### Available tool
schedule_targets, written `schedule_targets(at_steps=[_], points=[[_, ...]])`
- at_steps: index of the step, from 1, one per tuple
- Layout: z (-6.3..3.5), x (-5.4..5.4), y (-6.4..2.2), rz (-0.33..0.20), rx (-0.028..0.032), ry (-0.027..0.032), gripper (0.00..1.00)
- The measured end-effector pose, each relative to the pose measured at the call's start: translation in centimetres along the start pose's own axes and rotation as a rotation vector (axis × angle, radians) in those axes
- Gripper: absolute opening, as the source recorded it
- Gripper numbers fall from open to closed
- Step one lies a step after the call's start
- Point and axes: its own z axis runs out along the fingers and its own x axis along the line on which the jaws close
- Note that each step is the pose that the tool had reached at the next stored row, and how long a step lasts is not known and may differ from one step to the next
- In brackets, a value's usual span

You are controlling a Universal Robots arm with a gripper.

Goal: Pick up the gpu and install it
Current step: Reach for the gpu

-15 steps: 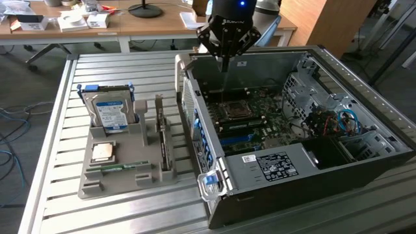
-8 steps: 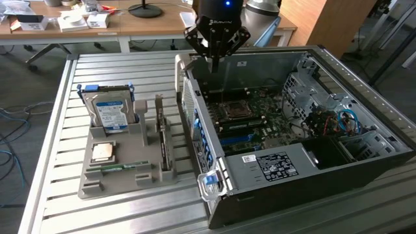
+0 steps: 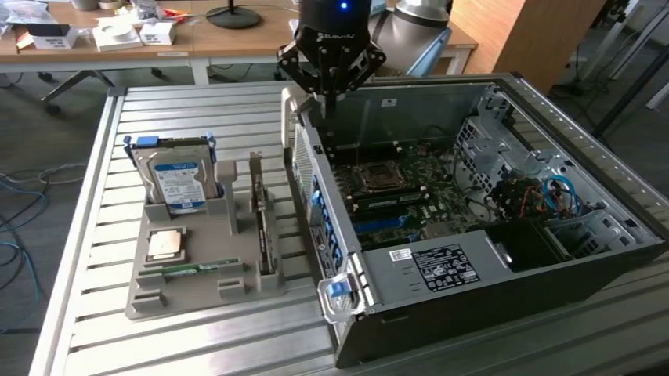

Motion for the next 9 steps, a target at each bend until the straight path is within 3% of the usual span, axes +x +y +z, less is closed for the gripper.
schedule_targets(at_steps=[9], points=[[-0.03,3.3,-0.25,0.000,-0.0005,-0.0081,0.11]])
